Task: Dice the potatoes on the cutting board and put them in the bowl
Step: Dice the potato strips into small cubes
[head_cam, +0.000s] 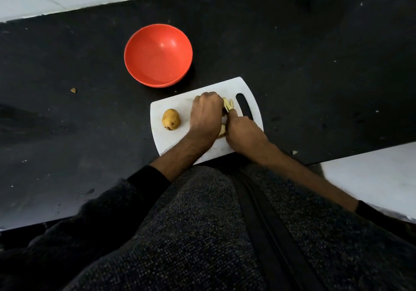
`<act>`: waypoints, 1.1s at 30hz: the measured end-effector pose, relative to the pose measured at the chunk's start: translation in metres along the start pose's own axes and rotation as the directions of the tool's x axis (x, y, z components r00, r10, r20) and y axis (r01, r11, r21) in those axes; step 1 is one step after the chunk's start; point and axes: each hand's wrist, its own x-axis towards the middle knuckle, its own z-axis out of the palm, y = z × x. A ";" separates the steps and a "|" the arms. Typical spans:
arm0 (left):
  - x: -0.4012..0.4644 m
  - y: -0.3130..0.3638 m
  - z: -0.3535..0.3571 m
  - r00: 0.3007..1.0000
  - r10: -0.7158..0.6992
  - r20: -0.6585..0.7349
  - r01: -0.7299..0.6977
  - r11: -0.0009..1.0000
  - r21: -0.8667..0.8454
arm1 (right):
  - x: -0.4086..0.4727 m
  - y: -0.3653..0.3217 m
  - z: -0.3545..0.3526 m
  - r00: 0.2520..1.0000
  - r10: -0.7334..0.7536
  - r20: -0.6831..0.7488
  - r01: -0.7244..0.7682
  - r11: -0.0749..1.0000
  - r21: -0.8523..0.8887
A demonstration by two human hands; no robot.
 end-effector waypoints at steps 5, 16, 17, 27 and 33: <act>0.000 0.002 -0.001 1.000 -0.025 0.016 0.025 1.000 -0.006 | -0.001 0.002 0.003 0.999 0.018 0.030 -0.019 1.000 0.021; -0.006 0.001 -0.006 0.998 -0.044 -0.035 0.042 0.997 -0.065 | -0.039 0.016 0.012 0.986 0.061 0.157 -0.049 0.996 -0.079; -0.007 0.001 -0.006 0.998 -0.050 -0.037 0.048 0.996 -0.075 | -0.043 0.016 0.012 0.985 0.067 0.156 -0.053 0.995 -0.088; -0.013 -0.007 -0.002 0.994 -0.113 -0.011 0.106 0.958 -0.266 | -0.048 0.033 -0.012 0.996 -0.079 -0.049 0.078 0.997 -0.022; -0.023 0.000 -0.005 0.971 -0.218 -0.099 0.165 0.909 -0.382 | -0.028 0.039 -0.023 0.999 0.009 -0.051 -0.011 0.999 -0.033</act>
